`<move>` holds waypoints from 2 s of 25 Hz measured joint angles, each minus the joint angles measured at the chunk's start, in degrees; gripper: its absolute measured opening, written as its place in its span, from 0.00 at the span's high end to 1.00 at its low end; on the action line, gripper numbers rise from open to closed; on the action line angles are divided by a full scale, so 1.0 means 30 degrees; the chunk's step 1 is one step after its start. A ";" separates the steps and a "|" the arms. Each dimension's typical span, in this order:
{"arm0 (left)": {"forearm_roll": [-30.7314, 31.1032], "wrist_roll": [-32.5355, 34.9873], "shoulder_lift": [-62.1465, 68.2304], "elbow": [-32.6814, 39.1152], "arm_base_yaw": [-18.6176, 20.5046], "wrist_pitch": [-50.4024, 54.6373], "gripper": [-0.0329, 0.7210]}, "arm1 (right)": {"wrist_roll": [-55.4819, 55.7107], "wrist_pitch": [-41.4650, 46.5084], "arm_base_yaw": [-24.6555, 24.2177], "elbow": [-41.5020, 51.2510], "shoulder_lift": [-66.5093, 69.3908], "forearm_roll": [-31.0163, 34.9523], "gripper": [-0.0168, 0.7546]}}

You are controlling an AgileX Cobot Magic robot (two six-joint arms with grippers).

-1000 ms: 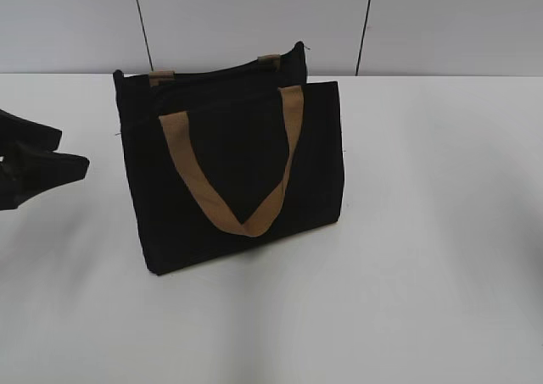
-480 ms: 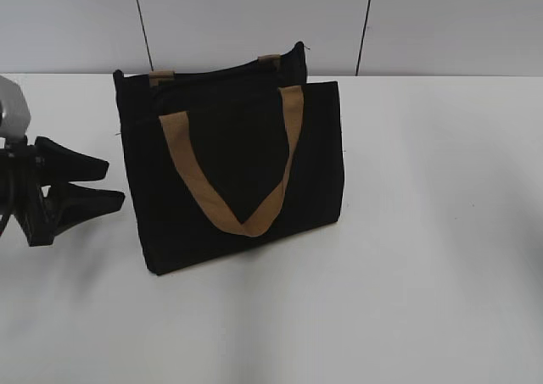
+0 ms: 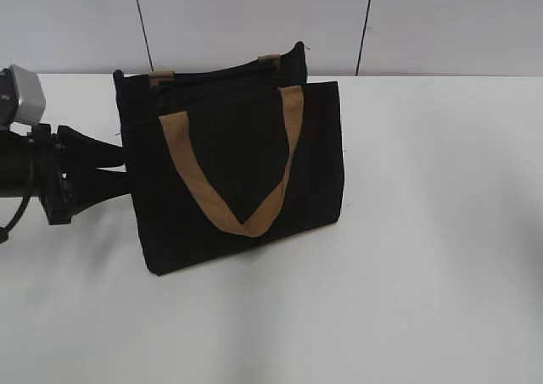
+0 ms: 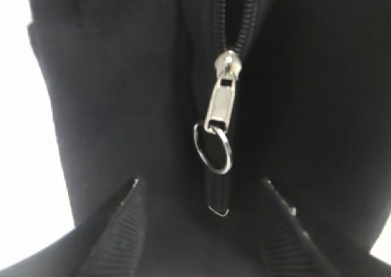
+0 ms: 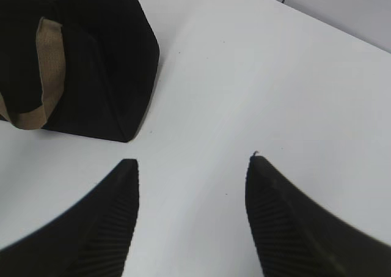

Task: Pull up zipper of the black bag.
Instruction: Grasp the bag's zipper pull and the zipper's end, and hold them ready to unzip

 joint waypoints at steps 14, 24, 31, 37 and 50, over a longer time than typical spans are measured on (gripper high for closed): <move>0.0002 0.0000 0.1337 -0.0555 -0.1008 -0.0495 0.41 | -0.0077 -0.0023 0.0000 -0.0021 0.0020 0.0525 0.43; 0.0002 -0.0553 0.2101 -0.1381 -0.1061 0.0064 0.41 | -0.0326 -0.0046 0.0000 -0.0057 0.0020 0.0871 0.43; -0.0074 -0.0776 0.2208 -0.1381 -0.2161 -0.0977 0.41 | -0.0350 -0.0072 0.0000 -0.0057 0.0020 0.0874 0.43; -0.0055 -0.0795 0.2237 -0.1381 -0.2266 -0.1332 0.43 | -0.0373 -0.0072 0.0000 -0.0057 0.0020 0.0889 0.43; -0.0013 -0.3235 0.1514 -0.1381 -0.2282 -0.2713 0.91 | -0.0395 -0.0171 0.0461 -0.0057 0.0036 0.0913 0.43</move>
